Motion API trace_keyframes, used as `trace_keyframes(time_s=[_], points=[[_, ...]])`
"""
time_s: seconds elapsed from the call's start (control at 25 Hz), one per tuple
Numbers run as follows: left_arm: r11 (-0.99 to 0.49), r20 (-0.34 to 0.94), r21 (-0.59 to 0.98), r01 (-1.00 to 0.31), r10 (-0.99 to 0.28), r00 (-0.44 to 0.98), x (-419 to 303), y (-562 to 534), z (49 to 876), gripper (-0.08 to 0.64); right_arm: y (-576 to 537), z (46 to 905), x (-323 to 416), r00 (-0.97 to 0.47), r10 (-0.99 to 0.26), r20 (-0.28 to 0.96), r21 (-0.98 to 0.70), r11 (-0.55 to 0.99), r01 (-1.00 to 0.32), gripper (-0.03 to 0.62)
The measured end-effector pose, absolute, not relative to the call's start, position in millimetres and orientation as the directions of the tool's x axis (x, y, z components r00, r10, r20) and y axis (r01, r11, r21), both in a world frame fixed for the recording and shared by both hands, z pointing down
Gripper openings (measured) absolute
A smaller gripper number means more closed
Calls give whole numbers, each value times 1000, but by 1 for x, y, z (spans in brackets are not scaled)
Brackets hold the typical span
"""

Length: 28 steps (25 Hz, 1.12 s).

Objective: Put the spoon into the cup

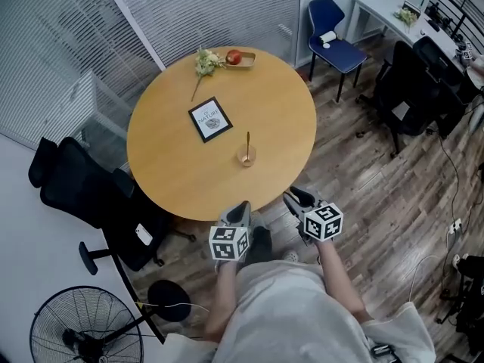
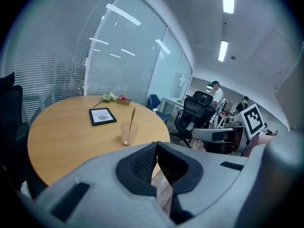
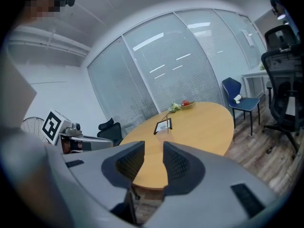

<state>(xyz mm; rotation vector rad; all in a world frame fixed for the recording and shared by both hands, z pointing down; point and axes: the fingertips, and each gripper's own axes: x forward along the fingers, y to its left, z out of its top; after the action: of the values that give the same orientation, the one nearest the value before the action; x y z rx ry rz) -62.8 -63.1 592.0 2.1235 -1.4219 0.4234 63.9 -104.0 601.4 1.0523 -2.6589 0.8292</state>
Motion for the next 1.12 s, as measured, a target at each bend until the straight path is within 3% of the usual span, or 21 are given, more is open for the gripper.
trace_keyframes(time_s=[0.12, 0.48, 1.12], points=[[-264, 532, 259, -929, -764, 365, -65, -44, 592, 9, -86, 599, 66, -742, -583, 331, -436, 603, -668, 110], [-226, 518, 239, -944, -793, 321, -62, -12, 591, 9, -56, 605, 80, -733, -593, 333, -442, 588, -677, -3], [-263, 494, 233, -936, -797, 347, -36, -2, 583, 9, -34, 596, 100, -722, -599, 346, -390, 608, -691, -3]])
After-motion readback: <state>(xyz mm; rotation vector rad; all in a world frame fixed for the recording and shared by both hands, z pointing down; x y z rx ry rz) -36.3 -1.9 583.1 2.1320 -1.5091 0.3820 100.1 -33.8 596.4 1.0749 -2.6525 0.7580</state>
